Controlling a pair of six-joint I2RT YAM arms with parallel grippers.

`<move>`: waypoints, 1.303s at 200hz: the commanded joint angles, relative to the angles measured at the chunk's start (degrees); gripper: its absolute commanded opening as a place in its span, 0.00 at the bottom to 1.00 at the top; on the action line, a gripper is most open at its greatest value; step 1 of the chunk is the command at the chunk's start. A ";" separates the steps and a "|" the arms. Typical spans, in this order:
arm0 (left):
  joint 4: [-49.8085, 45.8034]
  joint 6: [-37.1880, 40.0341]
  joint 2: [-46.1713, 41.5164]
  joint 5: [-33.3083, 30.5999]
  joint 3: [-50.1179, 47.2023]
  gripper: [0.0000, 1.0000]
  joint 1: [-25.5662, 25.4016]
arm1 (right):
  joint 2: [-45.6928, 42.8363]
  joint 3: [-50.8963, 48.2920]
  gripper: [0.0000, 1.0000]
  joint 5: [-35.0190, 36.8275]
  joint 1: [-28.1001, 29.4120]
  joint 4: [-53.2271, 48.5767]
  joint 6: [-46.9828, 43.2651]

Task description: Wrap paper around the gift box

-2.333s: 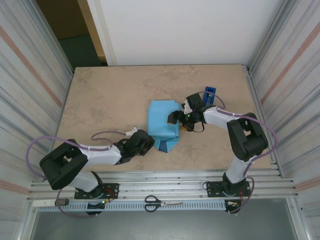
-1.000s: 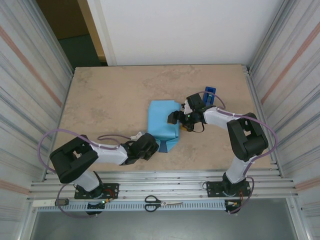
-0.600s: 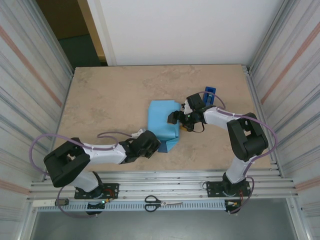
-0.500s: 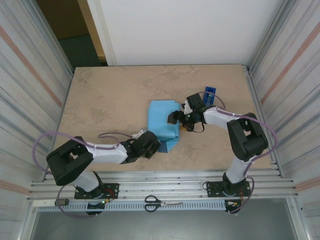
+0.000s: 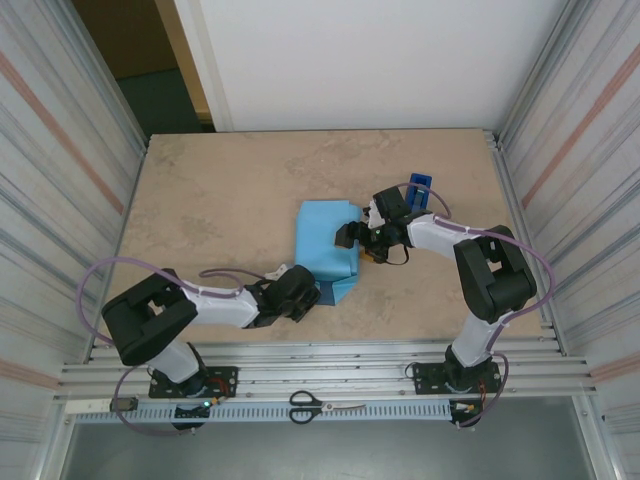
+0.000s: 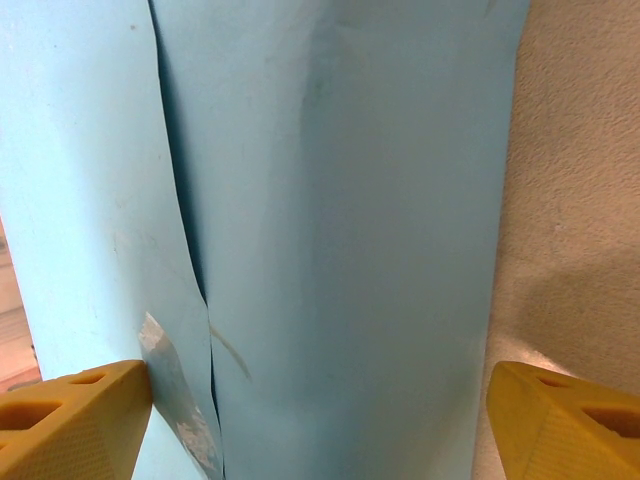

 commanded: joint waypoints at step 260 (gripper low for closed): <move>1.84 13.68 -4.72 -3.76 -1.79 0.00 5.33 | 2.37 -0.65 0.86 3.83 1.42 -8.60 -0.58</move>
